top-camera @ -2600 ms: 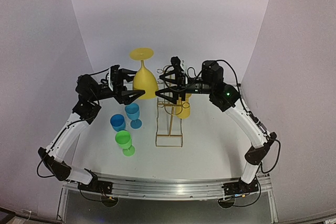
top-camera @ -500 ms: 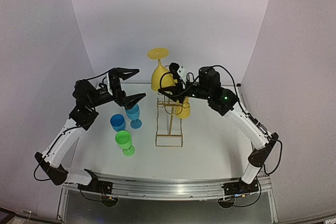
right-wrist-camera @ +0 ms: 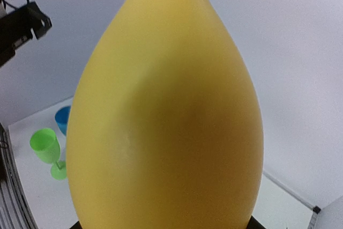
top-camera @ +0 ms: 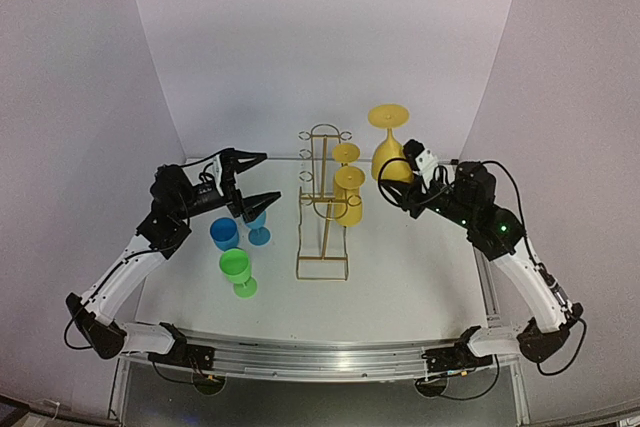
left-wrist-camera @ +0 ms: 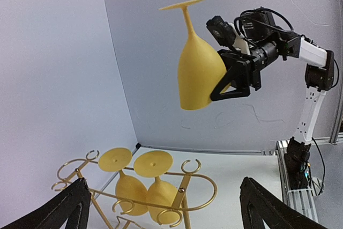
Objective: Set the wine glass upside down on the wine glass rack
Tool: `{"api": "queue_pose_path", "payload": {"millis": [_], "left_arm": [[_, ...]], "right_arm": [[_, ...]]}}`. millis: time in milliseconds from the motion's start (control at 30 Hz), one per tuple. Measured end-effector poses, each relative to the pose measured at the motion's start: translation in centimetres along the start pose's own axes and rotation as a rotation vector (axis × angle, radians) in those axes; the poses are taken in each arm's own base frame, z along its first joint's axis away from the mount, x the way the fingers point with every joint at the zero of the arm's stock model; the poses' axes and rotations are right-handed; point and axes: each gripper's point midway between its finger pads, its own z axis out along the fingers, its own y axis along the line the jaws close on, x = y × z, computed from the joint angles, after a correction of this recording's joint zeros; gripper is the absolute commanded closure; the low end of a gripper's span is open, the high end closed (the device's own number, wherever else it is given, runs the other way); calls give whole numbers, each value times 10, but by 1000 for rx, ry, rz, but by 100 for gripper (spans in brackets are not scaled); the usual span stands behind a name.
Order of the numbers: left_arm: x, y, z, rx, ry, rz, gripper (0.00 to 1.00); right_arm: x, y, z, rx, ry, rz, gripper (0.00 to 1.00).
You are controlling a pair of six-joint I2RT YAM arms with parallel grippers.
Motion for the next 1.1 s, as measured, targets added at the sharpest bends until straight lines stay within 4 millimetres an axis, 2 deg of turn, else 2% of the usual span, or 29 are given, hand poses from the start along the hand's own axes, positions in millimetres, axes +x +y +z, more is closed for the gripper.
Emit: {"api": "queue_pose_path", "payload": {"millis": [67,233,367,467,567,700,800,1100], "left_arm": [[10,0,0,-2,18,-10,5],[30,-2,-2,-6,54,-31,6],[41,0,-3,-23,75,-27,6],[47,2,-4,-40,89,-22,6],[50,3,-4,-49,97,-8,6],[53,6,-4,-61,105,9,6],[55,8,-3,-67,111,20,6],[70,13,3,-69,141,24,6]], "right_arm": [[25,1,-2,1,50,-7,71],[109,7,13,-26,234,-15,73],[170,16,17,-46,311,-29,75],[203,20,15,-42,316,-35,76],[207,18,22,-27,284,-40,76],[183,12,39,-4,168,-52,76],[174,10,43,8,112,-56,76],[179,17,52,-30,78,-29,77]]}}
